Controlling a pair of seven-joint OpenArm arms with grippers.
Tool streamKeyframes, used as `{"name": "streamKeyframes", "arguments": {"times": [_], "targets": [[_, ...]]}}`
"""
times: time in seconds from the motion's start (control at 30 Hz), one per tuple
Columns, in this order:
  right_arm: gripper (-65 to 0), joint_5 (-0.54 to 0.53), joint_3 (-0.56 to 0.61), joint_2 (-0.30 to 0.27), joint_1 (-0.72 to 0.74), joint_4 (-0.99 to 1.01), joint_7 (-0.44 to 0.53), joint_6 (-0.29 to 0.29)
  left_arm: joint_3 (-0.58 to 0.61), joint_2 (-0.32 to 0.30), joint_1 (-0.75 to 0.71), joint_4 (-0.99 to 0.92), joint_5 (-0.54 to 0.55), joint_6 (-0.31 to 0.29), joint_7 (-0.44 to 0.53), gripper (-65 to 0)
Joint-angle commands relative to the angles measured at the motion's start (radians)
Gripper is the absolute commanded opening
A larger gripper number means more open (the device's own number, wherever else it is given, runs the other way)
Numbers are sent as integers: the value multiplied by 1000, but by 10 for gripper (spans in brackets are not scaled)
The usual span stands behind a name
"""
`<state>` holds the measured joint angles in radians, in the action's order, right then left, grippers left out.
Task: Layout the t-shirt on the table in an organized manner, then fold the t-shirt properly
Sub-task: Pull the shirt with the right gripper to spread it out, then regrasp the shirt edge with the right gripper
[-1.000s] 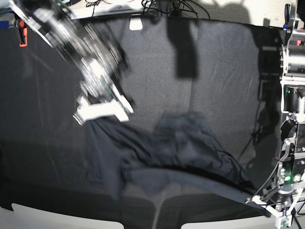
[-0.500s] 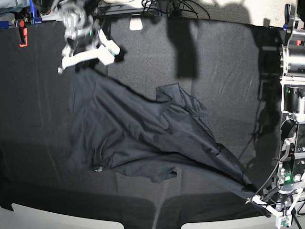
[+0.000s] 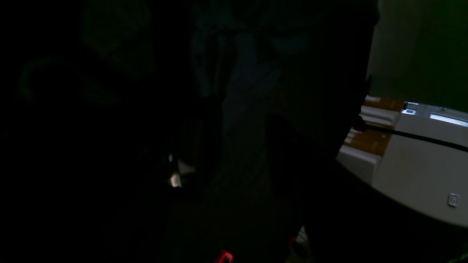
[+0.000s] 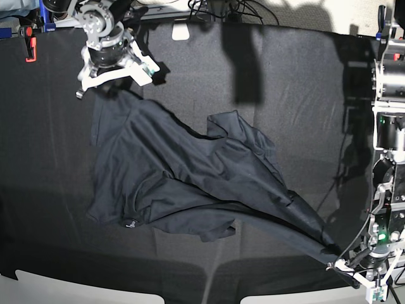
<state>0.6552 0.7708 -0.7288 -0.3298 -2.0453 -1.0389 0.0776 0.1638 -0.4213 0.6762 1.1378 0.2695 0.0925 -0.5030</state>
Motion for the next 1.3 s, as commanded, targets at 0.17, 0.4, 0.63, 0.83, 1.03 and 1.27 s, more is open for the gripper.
{"name": "streamKeyframes", "arguments": {"times": [0.17, 0.4, 0.63, 0.83, 1.03, 1.27], "targets": [[-389, 25, -9, 16, 39, -19, 197, 94, -6, -11, 39, 17, -6, -10, 27, -650], [-389, -134, -186, 242, 221, -19, 195, 105, -6, -11, 39, 17, -6, -11, 16, -650], [-390, -408, -555, 413, 362, 67, 240, 29, -6, -11, 39, 17, -6, -11, 15, -650], [-390, -676, -660, 443, 535, 313, 292, -204, -6, -11, 39, 17, -6, -10, 16, -650], [-390, -580, -563, 505, 776, 656, 291, -466, -6, -11, 39, 17, -6, -11, 16, -650], [-390, -504, -245, 526, 977, 881, 279, -531, -6, -11, 39, 17, -6, -11, 16, -650]]}}
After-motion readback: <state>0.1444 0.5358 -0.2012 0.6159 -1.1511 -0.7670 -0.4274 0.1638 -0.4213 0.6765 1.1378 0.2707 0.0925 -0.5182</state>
